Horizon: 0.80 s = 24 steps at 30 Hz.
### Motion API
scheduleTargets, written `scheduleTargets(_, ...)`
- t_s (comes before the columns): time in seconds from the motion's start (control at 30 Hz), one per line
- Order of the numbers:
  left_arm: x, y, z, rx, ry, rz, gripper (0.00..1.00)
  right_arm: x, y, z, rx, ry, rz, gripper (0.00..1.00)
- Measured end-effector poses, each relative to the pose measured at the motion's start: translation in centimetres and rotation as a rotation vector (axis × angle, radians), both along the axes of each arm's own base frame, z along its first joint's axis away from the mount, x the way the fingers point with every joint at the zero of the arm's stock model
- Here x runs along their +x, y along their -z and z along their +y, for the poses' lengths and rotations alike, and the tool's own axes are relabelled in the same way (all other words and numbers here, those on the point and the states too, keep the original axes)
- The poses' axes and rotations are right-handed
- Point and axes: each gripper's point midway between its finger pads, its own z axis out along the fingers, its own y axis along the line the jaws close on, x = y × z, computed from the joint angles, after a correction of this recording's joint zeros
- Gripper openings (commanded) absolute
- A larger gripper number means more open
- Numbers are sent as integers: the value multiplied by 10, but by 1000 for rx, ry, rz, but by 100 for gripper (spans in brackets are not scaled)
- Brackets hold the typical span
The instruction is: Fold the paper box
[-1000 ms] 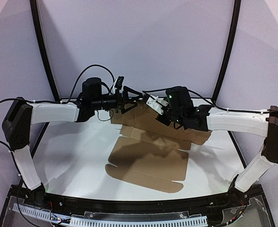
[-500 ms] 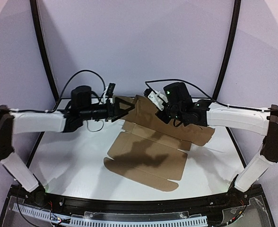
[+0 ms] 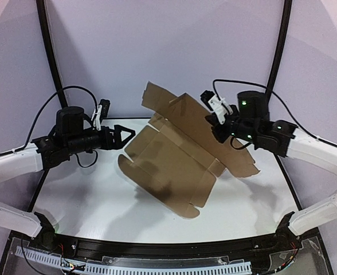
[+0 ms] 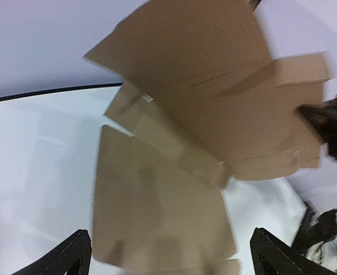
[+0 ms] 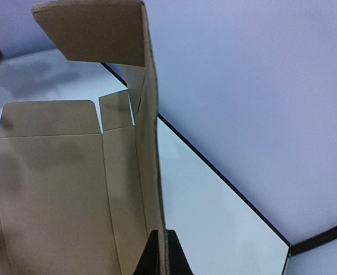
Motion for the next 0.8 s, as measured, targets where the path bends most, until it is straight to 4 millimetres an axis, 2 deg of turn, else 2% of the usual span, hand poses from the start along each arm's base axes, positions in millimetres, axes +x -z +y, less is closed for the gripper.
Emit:
scheduleTargets(0.07,6,2,8,78,-20,-22,99,-13,-13,-2,44,-44,-14,0)
scheduleTargets(0.17,17,-9,12,143,-28,-69,99,-27,-28,-5,100,-80,-26,0)
scheduleTargets(0.33,47,-29,5,205,-24,-131,92,-40,-32,-6,151,-122,-4,0)
scheduleTargets(0.47,63,-21,-10,259,28,-136,91,-43,-28,-3,160,-142,21,0)
scheduleTargets(0.57,63,-8,-11,306,53,-121,91,-45,-28,-3,162,-148,26,0)
scheduleTargets(0.67,61,-5,-10,323,81,-125,90,-48,-32,-4,170,-157,21,0)
scheduleTargets(0.8,61,-1,-11,317,116,-121,83,-53,-36,-3,183,-178,18,0)
